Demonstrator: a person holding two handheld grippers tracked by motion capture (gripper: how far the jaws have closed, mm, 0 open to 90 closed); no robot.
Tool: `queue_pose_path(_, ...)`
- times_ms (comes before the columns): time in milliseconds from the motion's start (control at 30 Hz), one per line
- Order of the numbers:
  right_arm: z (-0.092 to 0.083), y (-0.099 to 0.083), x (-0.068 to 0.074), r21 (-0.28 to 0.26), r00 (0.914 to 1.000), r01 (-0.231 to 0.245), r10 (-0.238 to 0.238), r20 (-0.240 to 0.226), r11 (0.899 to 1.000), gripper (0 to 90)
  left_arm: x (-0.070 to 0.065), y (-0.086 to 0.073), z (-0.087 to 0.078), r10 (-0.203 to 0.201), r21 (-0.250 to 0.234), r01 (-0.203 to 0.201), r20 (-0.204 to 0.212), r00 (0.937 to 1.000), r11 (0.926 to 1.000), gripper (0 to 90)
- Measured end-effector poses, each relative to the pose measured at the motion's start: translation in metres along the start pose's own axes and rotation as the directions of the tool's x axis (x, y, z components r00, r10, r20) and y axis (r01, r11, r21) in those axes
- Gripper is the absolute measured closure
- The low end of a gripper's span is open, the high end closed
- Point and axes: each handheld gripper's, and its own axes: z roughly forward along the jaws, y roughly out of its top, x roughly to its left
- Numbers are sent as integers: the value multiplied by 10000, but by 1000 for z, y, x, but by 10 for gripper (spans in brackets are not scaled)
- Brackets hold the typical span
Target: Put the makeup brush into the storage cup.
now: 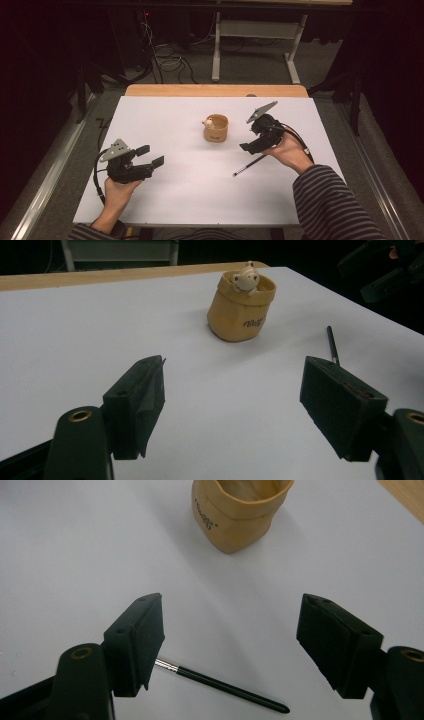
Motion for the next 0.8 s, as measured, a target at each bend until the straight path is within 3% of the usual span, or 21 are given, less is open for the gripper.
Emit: queue_pose_path(800,15,5,4,1247,9974,631,-581,-429,9902,294,0,0,0,-20,2,20,6,10000,10000,264)
